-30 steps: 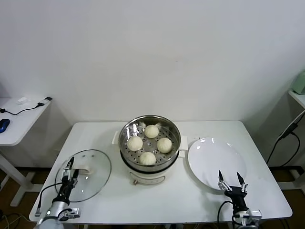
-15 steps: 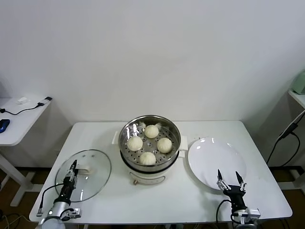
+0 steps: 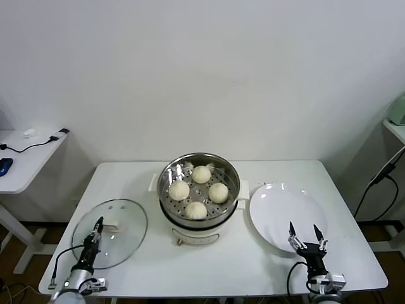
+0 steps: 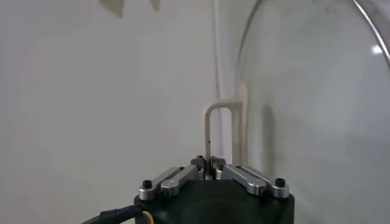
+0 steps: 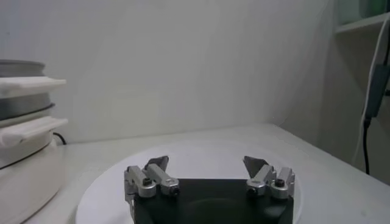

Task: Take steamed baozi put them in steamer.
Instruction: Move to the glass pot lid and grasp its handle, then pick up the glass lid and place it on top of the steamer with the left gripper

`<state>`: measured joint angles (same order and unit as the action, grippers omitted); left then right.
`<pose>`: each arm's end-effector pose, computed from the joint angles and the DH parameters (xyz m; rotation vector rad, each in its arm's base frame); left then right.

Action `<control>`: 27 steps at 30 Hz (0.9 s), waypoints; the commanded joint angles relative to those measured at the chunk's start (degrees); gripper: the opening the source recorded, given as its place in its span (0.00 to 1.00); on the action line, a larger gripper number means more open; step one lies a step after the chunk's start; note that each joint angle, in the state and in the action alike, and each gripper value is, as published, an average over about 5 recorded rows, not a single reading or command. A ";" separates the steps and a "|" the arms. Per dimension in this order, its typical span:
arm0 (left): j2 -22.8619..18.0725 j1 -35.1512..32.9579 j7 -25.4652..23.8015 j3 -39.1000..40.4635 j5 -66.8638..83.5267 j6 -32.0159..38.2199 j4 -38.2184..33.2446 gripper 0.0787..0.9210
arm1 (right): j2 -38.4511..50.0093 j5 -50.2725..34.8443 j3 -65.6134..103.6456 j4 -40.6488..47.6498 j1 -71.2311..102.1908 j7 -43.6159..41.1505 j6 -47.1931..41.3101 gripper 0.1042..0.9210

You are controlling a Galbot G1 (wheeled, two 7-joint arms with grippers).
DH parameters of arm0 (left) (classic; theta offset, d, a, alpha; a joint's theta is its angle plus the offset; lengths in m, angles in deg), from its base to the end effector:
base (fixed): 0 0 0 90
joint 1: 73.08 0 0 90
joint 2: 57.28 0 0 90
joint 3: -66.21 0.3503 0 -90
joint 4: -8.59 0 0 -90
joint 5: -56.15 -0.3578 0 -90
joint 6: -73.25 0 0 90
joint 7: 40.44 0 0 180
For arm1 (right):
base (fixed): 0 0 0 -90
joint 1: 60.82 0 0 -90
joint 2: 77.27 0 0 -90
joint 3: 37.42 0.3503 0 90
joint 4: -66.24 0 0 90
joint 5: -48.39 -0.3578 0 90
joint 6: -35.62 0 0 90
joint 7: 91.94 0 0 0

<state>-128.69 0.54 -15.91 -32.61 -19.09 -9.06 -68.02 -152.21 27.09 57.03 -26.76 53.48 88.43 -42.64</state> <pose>0.2190 0.1887 -0.4746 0.0242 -2.1023 -2.2364 0.1959 -0.1129 -0.4318 -0.1413 -2.9905 -0.1250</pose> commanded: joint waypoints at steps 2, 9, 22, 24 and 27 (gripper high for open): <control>3.31 -5.30 -13.48 -4.08 18.14 -4.24 -23.56 0.09 | 0.05 0.31 -0.04 -0.01 -0.28 0.33 -0.57 0.88; 9.46 -7.38 -26.97 -6.88 27.80 -20.66 -38.88 0.09 | 0.00 2.03 -0.10 -0.09 -0.52 0.93 -0.92 0.88; 6.72 1.11 -31.16 17.72 8.84 -38.34 -50.64 0.09 | 0.27 4.41 -1.01 -1.93 -0.50 1.03 -1.80 0.88; 5.18 1.90 -31.86 21.76 5.79 -39.24 -50.40 0.09 | 0.43 4.37 -1.14 -2.32 -0.31 0.85 -1.71 0.88; 1.86 3.23 -33.47 27.24 1.67 -40.76 -50.03 0.09 | 0.70 4.24 -1.22 -2.44 -0.17 0.62 -1.47 0.88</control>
<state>-122.00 -0.83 -42.76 -25.84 -3.67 -37.61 -109.60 -151.73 30.66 56.08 -28.27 53.02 89.31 -44.28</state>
